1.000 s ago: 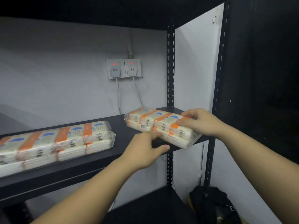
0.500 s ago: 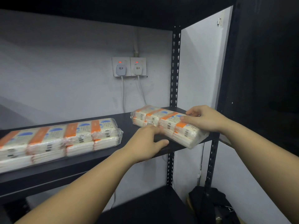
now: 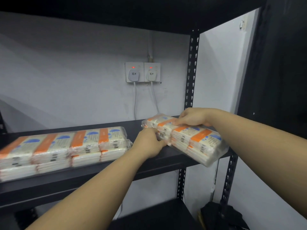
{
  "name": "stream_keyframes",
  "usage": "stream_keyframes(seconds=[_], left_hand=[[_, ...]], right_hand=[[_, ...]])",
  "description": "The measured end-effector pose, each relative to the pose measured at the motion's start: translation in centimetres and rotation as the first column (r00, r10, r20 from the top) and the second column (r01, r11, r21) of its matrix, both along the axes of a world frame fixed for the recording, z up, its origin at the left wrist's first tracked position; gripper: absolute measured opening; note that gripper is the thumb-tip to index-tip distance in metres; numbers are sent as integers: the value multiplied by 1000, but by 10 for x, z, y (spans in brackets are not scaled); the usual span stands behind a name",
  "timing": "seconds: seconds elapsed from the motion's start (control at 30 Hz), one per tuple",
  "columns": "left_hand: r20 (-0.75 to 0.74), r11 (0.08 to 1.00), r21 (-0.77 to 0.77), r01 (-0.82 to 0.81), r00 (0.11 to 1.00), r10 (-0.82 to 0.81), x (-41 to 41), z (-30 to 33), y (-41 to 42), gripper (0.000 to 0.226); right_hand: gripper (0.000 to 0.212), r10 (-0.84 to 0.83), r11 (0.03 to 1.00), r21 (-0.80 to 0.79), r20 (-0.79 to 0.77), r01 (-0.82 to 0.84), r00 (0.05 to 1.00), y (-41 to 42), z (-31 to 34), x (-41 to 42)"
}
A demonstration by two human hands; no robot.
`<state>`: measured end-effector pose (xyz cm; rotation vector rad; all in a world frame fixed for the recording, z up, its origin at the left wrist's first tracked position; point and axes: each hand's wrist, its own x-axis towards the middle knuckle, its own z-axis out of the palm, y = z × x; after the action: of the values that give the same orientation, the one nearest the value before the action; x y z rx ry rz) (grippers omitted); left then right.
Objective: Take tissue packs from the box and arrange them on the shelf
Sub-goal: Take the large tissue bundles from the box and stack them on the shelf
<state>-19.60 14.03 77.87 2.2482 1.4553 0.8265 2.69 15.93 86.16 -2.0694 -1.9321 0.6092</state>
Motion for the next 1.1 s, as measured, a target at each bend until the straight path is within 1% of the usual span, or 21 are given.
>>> stream_keyframes(seconds=[0.13, 0.23, 0.33, 0.43, 0.5, 0.6, 0.7, 0.83, 0.93, 1.03, 1.1], left_hand=[[0, 1000, -11, 17, 1000, -17, 3, -2, 8, 26], [-11, 1000, -28, 14, 1000, -14, 3, -1, 11, 32], [-27, 1000, 9, -24, 999, 24, 4, 7, 11, 39], [-64, 999, 17, -51, 997, 52, 6, 11, 12, 29], [-80, 999, 8, -50, 996, 51, 7, 10, 14, 27], [-85, 1000, 10, -28, 996, 29, 9, 7, 16, 23], [-77, 1000, 27, -9, 997, 11, 9, 6, 16, 25], [-57, 1000, 27, 4, 998, -3, 7, 6, 18, 23], [-53, 999, 32, 7, 999, -6, 7, 6, 20, 23], [11, 997, 67, -23, 1000, 22, 5, 5, 22, 20], [81, 994, 99, -47, 996, 40, 4, 5, 22, 19]], right_hand=[[42, 2, 1000, 30, -45, -1, 999, -5, -1, 4], [40, 18, 999, 38, -42, -16, 999, -16, -3, 9], [48, 34, 996, 79, 37, -36, 999, -30, -3, 12], [56, -23, 994, 105, 69, 15, 997, -46, -4, 19], [57, -66, 995, 81, 25, 64, 998, -57, -6, 24], [54, -104, 991, 71, -92, 110, 990, -67, -11, 27], [51, -103, 989, 92, -135, 116, 986, -71, -14, 23], [50, -96, 989, 102, -99, 106, 990, -72, -15, 19], [54, -92, 990, 103, -43, 96, 995, -72, -16, 19], [72, -105, 979, 184, 77, 89, 991, -77, -16, 18], [75, -65, 960, 278, 117, 30, 991, -86, -18, 15]])
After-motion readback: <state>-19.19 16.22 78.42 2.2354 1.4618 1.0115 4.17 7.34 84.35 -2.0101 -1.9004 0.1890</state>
